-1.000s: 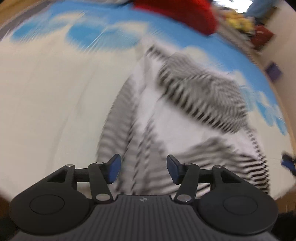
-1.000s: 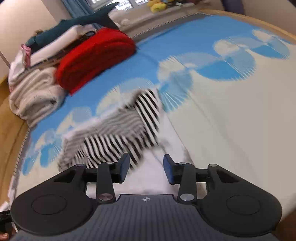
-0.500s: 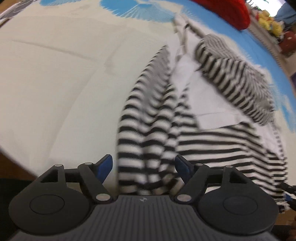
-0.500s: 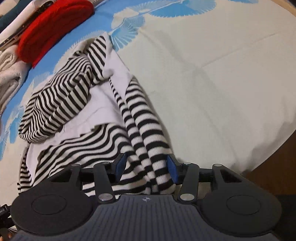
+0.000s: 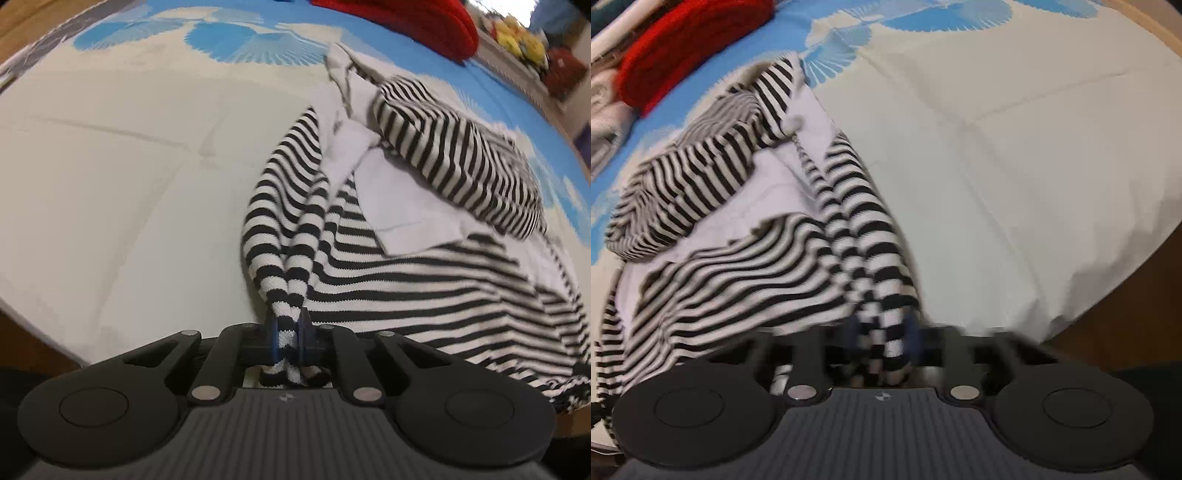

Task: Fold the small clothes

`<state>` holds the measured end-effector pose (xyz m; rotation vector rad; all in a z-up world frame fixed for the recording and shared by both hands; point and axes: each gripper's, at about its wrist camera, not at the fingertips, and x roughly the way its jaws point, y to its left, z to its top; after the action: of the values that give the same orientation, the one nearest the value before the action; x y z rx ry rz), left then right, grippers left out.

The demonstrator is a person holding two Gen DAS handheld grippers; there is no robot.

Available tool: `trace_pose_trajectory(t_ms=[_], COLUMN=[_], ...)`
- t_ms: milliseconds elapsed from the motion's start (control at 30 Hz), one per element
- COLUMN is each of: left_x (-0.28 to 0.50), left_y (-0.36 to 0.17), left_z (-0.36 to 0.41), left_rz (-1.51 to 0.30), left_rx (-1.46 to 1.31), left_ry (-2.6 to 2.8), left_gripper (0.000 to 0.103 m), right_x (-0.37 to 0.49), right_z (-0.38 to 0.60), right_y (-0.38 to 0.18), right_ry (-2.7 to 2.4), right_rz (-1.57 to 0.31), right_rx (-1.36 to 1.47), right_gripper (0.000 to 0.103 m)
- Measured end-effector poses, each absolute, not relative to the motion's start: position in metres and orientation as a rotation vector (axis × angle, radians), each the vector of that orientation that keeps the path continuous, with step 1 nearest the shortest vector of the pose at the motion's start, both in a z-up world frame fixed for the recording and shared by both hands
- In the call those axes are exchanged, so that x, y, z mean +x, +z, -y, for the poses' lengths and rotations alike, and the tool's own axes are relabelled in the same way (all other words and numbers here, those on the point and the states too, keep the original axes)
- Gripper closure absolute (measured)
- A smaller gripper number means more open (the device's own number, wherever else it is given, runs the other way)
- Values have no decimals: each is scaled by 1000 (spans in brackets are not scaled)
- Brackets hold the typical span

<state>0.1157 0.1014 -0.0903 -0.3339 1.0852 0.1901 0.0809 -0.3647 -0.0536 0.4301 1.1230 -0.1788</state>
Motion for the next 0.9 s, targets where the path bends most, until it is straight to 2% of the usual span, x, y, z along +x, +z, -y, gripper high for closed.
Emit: trace_pose_trajectory(t_ms=[133, 267, 333, 367, 467, 533, 633, 667, 733, 767, 800, 900], left_x=[116, 120, 122, 123, 125, 125, 127, 127, 125, 124, 123, 123], left_y=[-90, -98, -99, -99, -102, -103, -104, -104, -99, -95, -90, -87], left_z=[-105, -109, -110, -111, -109, -106, -101, -101, -103, -105, -105, -101], left_rz=[-1095, -1139, -1140, -1141, -1155, -1163, -1163, -1161, -1123, -1095, -1064, -1058], left_rx=[-351, -373, -395, -404, -404, -380, -343, -334, -333, -333, -316, -287], left_ry=[165, 160, 161, 161, 161, 160, 155, 157, 180, 195, 200, 183], left_gripper=[92, 75, 67, 64, 62, 62, 63, 75, 92, 93, 93, 93], right_x=[73, 75, 79, 80, 82, 82, 83, 83, 81, 81, 80, 79], right_z=[370, 363, 359, 358, 358, 358, 354, 351, 347, 346, 346, 350], right_y=[-39, -45, -52, -54, -60, -63, -66, -66, -64, -63, -60, -49], right_ry=[-217, -229, -229, -236, -252, -257, -244, -237, -223, -211, -207, -202], right_rz=[-1054, -1088, -1121, -1127, -1145, -1158, -1169, -1168, -1159, -1149, -1132, -1074], right_rx=[458, 424, 388, 383, 385, 381, 364, 347, 318, 315, 318, 358], right_gripper=[95, 93, 88, 82, 67, 66, 66, 67, 81, 89, 92, 92])
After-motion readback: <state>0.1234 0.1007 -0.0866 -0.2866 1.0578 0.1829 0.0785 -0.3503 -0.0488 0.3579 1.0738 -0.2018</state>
